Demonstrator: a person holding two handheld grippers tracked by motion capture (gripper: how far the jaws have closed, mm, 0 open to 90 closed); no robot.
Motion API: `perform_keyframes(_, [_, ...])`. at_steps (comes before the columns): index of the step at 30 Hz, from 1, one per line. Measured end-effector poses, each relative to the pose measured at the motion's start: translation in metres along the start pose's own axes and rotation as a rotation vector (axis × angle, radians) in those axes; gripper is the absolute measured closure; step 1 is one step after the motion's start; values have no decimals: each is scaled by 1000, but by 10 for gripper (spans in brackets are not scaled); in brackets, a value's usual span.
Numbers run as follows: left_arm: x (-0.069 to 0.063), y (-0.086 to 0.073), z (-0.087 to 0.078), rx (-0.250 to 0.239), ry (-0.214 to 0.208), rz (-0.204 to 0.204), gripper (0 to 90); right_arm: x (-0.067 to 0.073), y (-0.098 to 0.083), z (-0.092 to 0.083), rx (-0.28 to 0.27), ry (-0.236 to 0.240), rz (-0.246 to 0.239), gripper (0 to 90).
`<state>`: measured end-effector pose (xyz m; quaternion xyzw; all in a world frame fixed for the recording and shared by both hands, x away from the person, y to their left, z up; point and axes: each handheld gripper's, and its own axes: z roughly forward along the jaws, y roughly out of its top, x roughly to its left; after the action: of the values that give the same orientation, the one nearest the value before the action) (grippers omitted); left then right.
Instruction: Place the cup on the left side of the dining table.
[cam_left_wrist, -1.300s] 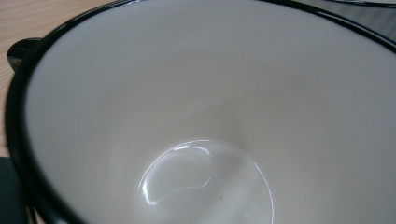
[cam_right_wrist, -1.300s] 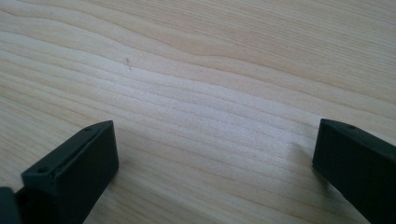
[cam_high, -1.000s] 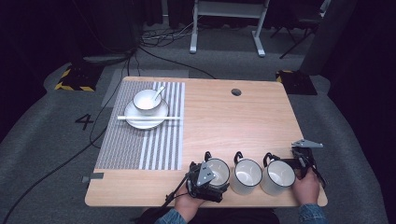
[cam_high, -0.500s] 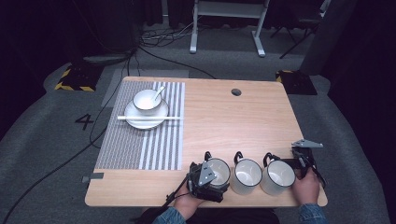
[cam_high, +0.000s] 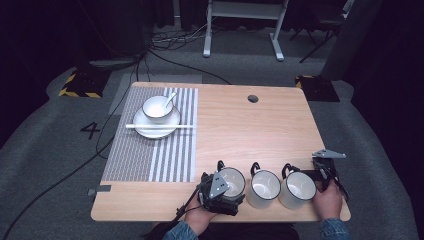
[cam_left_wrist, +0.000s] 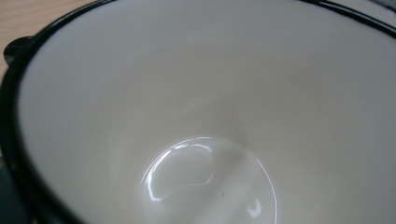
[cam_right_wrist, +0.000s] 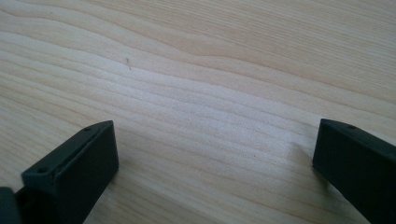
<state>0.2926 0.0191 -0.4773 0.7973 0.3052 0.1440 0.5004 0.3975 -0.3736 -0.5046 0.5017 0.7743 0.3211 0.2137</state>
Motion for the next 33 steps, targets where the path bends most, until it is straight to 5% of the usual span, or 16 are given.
perform_keyframes(10, [8, 18, -26, -42, 12, -16, 35, 0, 0, 0, 0, 0, 0, 2])
perform_keyframes(22, [35, 26, -57, -39, 114, -14, 35, 0, 0, 0, -1, 1, 3, 2])
perform_keyframes(33, [60, 31, -86, -63, 196, -51, 35, 0, 0, 0, 0, 1, 0, 2])
